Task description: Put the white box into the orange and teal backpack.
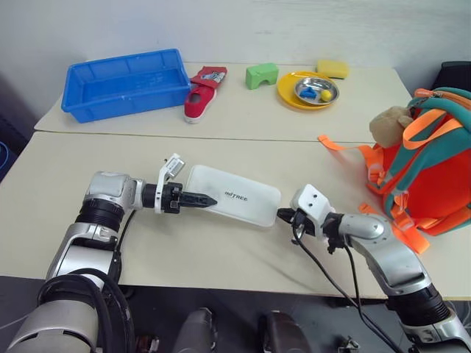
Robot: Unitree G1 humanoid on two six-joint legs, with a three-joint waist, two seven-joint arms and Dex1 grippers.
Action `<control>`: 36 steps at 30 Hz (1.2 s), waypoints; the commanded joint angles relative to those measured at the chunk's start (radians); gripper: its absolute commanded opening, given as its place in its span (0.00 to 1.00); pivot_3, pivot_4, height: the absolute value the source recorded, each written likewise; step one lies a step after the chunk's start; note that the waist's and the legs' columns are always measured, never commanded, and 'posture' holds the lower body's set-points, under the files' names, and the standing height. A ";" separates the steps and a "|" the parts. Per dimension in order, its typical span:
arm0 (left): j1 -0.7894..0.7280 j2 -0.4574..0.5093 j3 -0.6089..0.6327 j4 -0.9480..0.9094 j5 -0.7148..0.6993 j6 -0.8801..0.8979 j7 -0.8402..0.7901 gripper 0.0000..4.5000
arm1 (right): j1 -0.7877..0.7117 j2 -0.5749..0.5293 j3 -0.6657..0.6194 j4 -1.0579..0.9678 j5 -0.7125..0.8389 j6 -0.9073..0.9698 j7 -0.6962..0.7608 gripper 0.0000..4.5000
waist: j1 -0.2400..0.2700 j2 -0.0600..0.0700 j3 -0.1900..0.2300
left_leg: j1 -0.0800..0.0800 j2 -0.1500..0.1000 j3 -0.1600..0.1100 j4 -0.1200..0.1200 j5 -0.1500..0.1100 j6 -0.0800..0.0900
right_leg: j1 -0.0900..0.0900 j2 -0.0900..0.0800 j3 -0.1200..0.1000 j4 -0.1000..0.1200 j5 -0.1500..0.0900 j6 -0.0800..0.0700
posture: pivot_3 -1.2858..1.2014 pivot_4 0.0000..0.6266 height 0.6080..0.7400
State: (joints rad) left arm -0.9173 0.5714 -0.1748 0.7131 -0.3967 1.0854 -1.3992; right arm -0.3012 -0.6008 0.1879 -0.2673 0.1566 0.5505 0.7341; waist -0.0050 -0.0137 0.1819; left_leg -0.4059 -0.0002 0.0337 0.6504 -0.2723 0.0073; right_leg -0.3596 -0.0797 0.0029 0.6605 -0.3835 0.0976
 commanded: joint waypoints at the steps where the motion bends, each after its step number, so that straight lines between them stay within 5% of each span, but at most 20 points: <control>1: 0.003 0.028 0.010 -0.079 -0.017 0.020 -0.008 0.32 | 0.020 -0.007 -0.064 -0.073 0.020 0.012 -0.022 0.00 | 0.000 0.000 0.000 | 0.000 0.000 0.000 0.000 0.000 0.000 | 0.000 0.000 0.000 0.000 0.000 0.000 | 0.52 0.24 1.00; 8: 0.089 0.027 0.183 -0.312 -0.202 0.216 0.053 0.32 | 0.238 -0.002 -0.470 -0.399 0.244 0.272 -0.090 0.04 | 0.004 -0.001 0.000 | -0.002 0.001 -0.001 -0.002 0.000 -0.001 | -0.001 0.000 -0.001 0.000 0.000 0.000 | 0.52 0.24 1.00; 13: 0.127 -0.019 0.353 -0.413 -0.300 0.325 0.189 0.32 | 0.481 0.036 -0.908 -0.662 0.489 0.499 -0.122 0.35 | 0.005 -0.001 0.000 | -0.004 0.001 -0.006 -0.003 0.000 -0.001 | 0.002 0.001 -0.003 -0.001 0.000 0.000 | 0.52 0.24 1.00; 17: 0.134 -0.064 0.454 -0.495 -0.368 0.392 0.288 0.32 | 0.480 0.047 -1.067 -0.683 0.561 0.575 -0.234 0.65 | -0.005 -0.004 0.002 | 0.000 0.001 -0.004 -0.003 0.000 0.000 | 0.003 0.001 -0.001 -0.003 0.000 0.001 | 0.52 0.24 1.00; 22: 0.113 -0.136 0.511 -0.575 -0.409 0.417 0.415 0.32 | 0.293 0.068 -1.056 -0.553 0.542 0.593 -0.424 1.00 | -0.012 -0.004 0.002 | 0.003 0.001 -0.005 -0.005 0.003 -0.003 | 0.002 0.001 -0.001 0.000 0.000 0.002 | 0.52 0.24 1.00; 33: 0.099 -0.189 0.586 -0.624 -0.461 0.370 0.584 0.32 | -0.074 0.144 -0.831 -0.103 0.447 0.392 -0.566 1.00 | -0.022 -0.004 0.002 | 0.000 0.001 0.000 -0.006 0.006 -0.007 | -0.002 0.002 0.002 0.000 0.000 0.002 | 0.52 0.24 1.00; 36: 0.109 -0.184 0.596 -0.649 -0.478 0.368 0.613 0.32 | -0.113 0.120 -0.787 -0.009 0.408 0.302 -0.539 0.87 | -0.022 -0.004 0.002 | 0.000 0.001 0.000 -0.006 0.006 -0.006 | -0.002 0.002 0.003 0.000 0.000 0.002 | 0.52 0.24 1.00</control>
State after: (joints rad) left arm -0.7971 0.3758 0.3916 0.1156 -0.8296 1.4669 -0.7924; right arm -0.3974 -0.4562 -0.6048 -0.2936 0.5796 0.9152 0.1769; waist -0.0271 -0.0174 0.1839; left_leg -0.4058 0.0009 0.0338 0.6446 -0.2661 0.0008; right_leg -0.3616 -0.0777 0.0054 0.6606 -0.3838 0.0994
